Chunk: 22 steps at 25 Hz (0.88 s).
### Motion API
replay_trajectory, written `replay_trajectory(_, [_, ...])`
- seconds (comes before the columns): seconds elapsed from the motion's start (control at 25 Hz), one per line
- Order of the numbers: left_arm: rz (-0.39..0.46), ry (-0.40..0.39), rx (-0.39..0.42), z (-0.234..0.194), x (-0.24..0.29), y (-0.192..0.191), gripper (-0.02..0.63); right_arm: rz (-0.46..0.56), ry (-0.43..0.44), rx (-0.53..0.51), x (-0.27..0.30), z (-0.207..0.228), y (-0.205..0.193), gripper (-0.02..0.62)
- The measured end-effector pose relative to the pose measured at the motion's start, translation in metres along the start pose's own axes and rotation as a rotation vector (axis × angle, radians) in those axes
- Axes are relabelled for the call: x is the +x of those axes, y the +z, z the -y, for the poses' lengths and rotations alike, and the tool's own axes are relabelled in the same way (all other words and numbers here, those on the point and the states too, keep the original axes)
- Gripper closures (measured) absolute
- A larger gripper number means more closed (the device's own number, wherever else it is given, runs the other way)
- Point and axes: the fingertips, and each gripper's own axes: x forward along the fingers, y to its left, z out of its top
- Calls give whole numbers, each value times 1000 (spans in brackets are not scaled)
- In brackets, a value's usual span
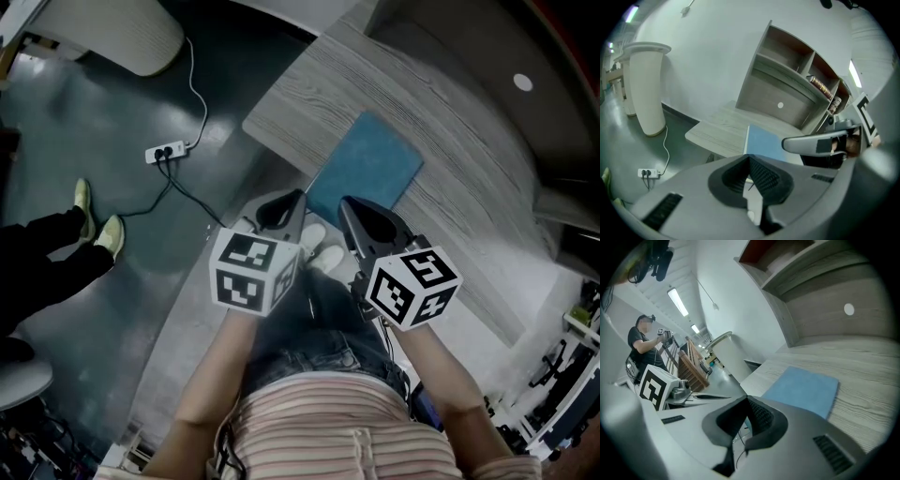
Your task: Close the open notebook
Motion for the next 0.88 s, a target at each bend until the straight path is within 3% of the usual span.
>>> replay_trajectory(0.6, [7,-67,104,36,0,13,594,122,-111,9,-44,17,-3,588])
replay_trajectory(0.88, [7,-66,111,47,-6,14,594,139,-138,21,-60,22,-8,587])
